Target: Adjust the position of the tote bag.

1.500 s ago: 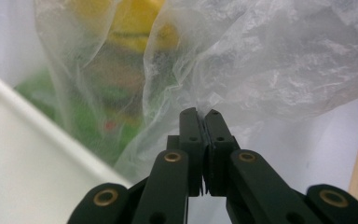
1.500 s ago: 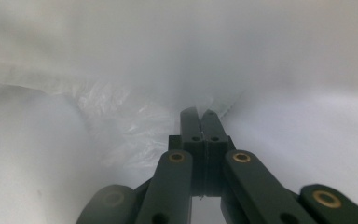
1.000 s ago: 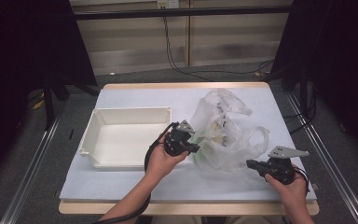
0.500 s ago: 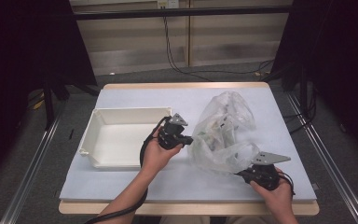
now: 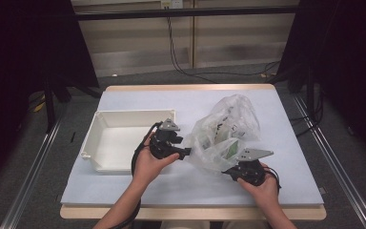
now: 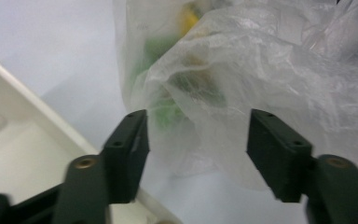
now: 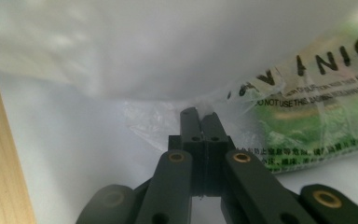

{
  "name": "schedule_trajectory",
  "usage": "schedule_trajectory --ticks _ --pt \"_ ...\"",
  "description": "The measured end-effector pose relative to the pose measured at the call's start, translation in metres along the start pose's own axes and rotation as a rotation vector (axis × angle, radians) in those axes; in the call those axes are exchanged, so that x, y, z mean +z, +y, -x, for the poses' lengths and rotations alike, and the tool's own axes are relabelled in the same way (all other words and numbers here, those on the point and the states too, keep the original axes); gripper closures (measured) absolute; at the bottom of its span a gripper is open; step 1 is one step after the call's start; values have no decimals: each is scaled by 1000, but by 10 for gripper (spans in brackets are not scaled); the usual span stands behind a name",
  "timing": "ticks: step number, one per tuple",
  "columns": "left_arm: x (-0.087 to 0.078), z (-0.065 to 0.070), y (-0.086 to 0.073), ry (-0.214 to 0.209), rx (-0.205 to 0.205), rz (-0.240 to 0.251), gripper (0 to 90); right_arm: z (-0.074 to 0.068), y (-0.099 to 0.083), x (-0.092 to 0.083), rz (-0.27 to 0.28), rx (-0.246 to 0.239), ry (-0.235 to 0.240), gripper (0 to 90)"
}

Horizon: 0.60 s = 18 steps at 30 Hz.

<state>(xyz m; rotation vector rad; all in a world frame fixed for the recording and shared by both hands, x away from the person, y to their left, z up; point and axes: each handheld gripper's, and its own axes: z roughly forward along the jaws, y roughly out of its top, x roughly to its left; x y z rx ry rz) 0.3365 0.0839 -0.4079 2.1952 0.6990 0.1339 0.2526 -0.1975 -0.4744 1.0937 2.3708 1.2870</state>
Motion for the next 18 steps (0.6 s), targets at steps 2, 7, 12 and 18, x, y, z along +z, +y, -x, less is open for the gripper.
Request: schedule_trajectory --ticks 2,7,12,18 --pt "-3 1 -2 6 6 1 304 0 2 5 -4 4 6 900" --pt "-10 2 -6 10 7 -1 219 3 7 13 12 34 11 900" --pt "-11 5 -9 -6 28 17 180 0 13 19 8 22 6 900" --pt "-4 12 -8 -30 75 15 143 3 13 16 22 27 -6 900"
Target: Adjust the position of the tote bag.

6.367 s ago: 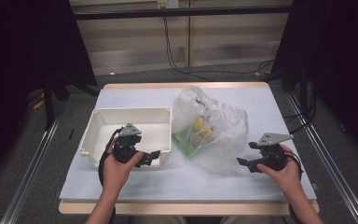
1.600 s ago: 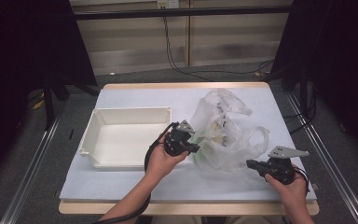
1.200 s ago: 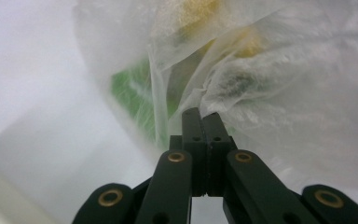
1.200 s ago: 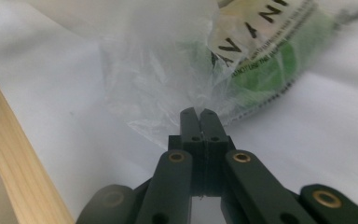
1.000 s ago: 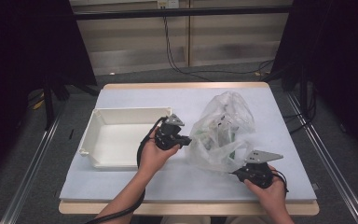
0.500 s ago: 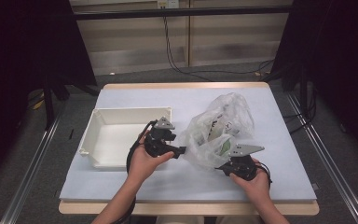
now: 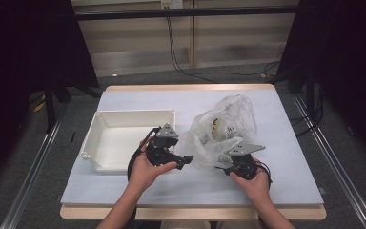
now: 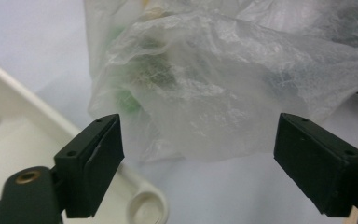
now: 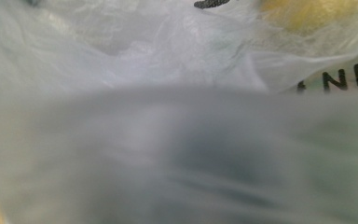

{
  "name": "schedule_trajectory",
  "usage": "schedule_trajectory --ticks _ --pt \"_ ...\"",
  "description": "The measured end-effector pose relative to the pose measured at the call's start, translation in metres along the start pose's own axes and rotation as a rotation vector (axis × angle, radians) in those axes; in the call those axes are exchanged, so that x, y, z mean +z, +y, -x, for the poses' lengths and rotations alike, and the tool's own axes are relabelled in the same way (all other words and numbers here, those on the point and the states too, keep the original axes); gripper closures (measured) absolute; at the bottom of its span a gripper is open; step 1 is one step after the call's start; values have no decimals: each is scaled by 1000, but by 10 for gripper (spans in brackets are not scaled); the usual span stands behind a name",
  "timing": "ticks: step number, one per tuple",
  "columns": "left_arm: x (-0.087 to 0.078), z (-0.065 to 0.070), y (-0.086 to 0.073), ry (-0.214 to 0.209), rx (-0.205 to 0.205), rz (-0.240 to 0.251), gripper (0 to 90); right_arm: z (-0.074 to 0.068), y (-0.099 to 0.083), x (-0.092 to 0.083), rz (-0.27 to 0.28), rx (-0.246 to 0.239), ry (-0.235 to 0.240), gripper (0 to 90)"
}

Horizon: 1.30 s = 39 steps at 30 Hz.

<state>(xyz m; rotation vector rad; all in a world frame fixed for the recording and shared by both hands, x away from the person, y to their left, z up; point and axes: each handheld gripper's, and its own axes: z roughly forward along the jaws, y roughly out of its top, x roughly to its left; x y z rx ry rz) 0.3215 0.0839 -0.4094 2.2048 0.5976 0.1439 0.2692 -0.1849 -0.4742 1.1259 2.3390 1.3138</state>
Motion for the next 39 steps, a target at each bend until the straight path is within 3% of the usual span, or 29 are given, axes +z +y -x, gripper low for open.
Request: schedule_trajectory --ticks 4,7,9,11,13,15,17,22,25,31,39 --pt "6 6 2 -21 9 8 141 1 1 -2 17 -6 2 900" --pt "10 8 2 -41 4 14 210 -1 1 -1 20 -6 5 900" --pt "13 10 2 -48 -1 23 326 -3 1 0 21 -11 9 900" --pt "14 10 2 -52 -4 -13 534 -4 1 0 23 -22 13 898" --pt "16 8 1 -47 -18 -16 673 -5 1 0 22 -32 13 868" --pt "16 4 1 -51 -39 -23 780 -4 0 -2 22 -25 0 797" --pt "15 2 2 -38 -42 -35 847 -1 0 -7 18 -11 -22 668" --pt "13 -4 5 -30 -61 -30 900 6 -3 -24 13 1 -85 423" --pt "16 -5 5 -34 -72 -24 900 12 -9 -34 0 16 -97 343" --pt "18 -7 7 -33 -74 -34 900 32 -22 -57 -16 76 -160 271" --pt "20 -9 10 -34 -66 -42 900 68 -29 -69 28 137 -256 266"
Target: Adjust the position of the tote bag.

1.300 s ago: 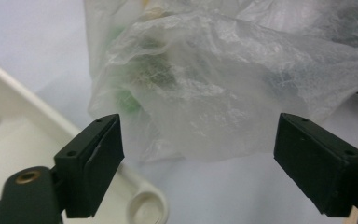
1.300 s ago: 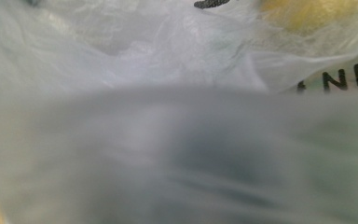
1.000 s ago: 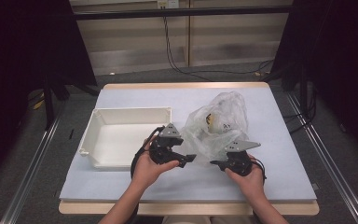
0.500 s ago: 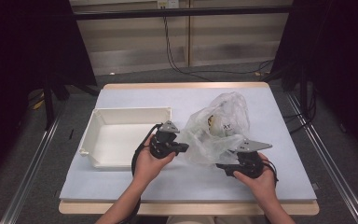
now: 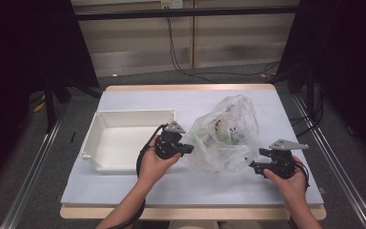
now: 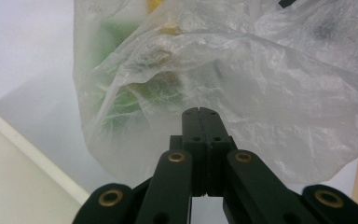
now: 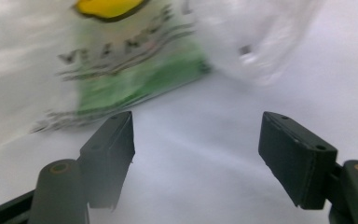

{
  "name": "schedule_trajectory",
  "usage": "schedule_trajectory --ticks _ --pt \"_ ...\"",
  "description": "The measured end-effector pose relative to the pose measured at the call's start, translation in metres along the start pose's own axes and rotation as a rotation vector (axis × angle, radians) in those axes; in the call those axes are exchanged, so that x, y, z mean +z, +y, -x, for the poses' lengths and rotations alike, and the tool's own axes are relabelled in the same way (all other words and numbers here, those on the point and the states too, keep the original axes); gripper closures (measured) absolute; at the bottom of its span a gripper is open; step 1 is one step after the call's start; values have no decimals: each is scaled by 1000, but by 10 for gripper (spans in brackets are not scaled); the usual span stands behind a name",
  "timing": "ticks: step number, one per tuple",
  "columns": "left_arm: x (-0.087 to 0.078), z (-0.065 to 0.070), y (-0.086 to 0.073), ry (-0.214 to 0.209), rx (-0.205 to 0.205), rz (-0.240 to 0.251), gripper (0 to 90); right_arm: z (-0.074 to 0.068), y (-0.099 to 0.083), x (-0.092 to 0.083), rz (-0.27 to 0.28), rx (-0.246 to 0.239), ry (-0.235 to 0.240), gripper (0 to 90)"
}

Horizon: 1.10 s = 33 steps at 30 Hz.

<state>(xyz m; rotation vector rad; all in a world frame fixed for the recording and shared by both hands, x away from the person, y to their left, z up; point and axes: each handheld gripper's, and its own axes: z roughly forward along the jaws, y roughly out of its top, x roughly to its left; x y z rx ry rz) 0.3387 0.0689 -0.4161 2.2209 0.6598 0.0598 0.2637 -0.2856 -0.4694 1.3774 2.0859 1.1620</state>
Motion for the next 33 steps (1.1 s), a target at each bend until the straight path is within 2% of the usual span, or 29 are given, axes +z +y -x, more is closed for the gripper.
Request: schedule_trajectory --ticks 2,5,12,14,16,18,21,24,25,27,30,31,33 --pt "1 0 0 -5 -6 6 900 9 3 3 7 -13 -31 265" --pt "0 -1 -1 -10 -17 16 900 18 10 16 22 -7 -23 255" --pt "0 -1 0 -21 -7 4 895 27 25 44 12 -28 -22 237" --pt "0 -1 0 -23 -14 16 893 27 31 51 12 -39 -12 240" --pt "-2 -2 0 -17 -10 7 892 26 37 56 14 -55 -9 240" --pt "-3 -3 0 -16 -12 10 887 28 41 61 13 -52 -2 238" --pt "-2 -2 0 -26 -10 12 878 30 46 67 22 -18 -4 259" --pt "-1 0 0 -29 -1 2 865 29 48 72 22 -28 8 381" --pt "-1 0 0 -35 0 12 860 29 48 73 22 -16 20 452" --pt "-2 1 0 -39 0 10 843 29 47 74 2 -18 26 688" --pt "-2 1 -1 -33 -5 10 818 31 44 72 -7 -10 63 861" --pt "-2 1 -1 -32 -4 10 808 31 43 71 -8 -25 47 885" --pt "-3 -1 -2 -28 -7 9 745 32 41 68 -6 -20 58 889"
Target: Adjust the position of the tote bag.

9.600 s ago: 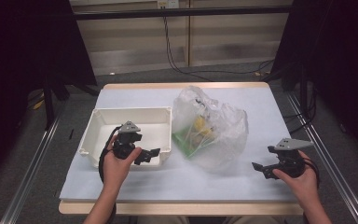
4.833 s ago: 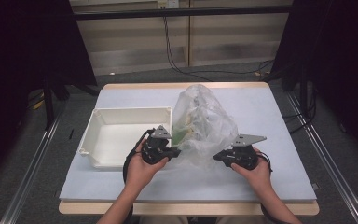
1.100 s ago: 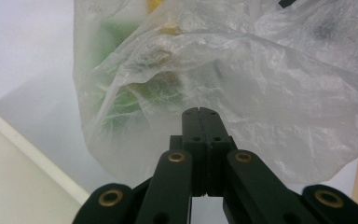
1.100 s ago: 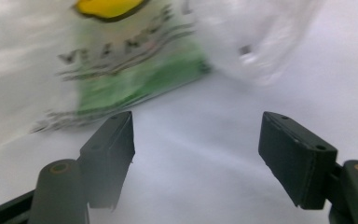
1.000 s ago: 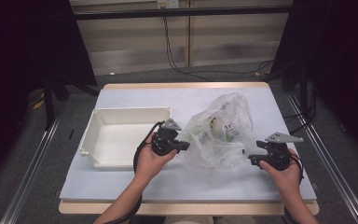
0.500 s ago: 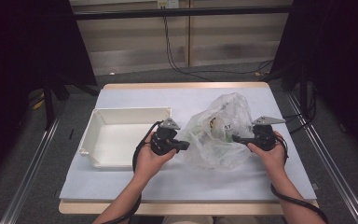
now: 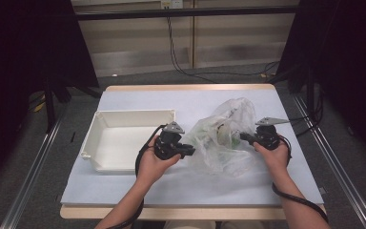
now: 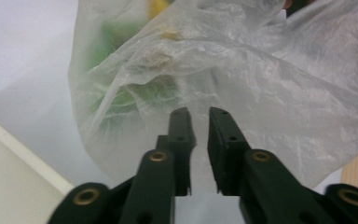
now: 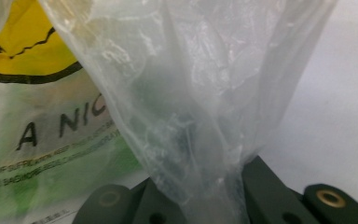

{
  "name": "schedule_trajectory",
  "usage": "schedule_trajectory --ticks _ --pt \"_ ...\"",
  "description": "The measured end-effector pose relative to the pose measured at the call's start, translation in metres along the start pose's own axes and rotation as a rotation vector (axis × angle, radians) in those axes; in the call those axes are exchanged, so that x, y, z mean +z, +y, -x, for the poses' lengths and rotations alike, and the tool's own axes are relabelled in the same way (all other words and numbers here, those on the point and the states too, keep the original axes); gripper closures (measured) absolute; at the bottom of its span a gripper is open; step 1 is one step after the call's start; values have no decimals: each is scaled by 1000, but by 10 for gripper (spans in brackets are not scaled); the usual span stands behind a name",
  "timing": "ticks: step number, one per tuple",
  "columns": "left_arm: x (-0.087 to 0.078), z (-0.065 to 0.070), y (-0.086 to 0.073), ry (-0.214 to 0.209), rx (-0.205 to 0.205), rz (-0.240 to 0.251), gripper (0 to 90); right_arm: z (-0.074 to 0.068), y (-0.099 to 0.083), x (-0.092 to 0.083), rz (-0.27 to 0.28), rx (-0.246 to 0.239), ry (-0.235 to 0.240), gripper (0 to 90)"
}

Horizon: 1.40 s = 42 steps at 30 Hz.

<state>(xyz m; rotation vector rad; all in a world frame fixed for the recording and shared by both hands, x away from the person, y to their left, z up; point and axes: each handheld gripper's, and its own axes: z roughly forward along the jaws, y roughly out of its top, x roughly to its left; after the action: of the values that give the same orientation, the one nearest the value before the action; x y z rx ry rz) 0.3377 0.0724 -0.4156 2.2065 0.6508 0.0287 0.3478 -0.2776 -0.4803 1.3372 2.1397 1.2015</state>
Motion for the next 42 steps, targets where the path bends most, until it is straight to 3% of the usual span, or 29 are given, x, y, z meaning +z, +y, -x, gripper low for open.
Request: schedule_trajectory --ticks 5,8,11,15,19,23,27,30,36,42 --pt "-4 1 1 3 -21 23 541 0 -12 -15 -9 47 -24 890" --pt "-3 3 3 -8 -49 48 319 1 -19 -26 1 62 -27 888" --pt "0 4 5 -6 -63 39 201 0 -25 -37 3 54 -32 888" --pt "8 4 8 5 -62 35 172 -5 -33 -45 1 51 -28 887" --pt "17 5 15 8 -23 24 290 -9 -39 -49 -1 60 -28 882" --pt "27 1 23 26 -14 -9 482 -13 -42 -52 5 49 -26 879" --pt "33 -6 28 38 -16 -27 748 -16 -43 -55 16 57 -11 880" --pt "34 -11 35 63 -15 -28 839 -15 -45 -57 15 60 -12 884" --pt "38 -22 48 79 -22 -27 871 -17 -48 -63 9 56 -14 888" --pt "41 -35 59 78 -62 6 878 -27 -54 -70 2 56 5 887"
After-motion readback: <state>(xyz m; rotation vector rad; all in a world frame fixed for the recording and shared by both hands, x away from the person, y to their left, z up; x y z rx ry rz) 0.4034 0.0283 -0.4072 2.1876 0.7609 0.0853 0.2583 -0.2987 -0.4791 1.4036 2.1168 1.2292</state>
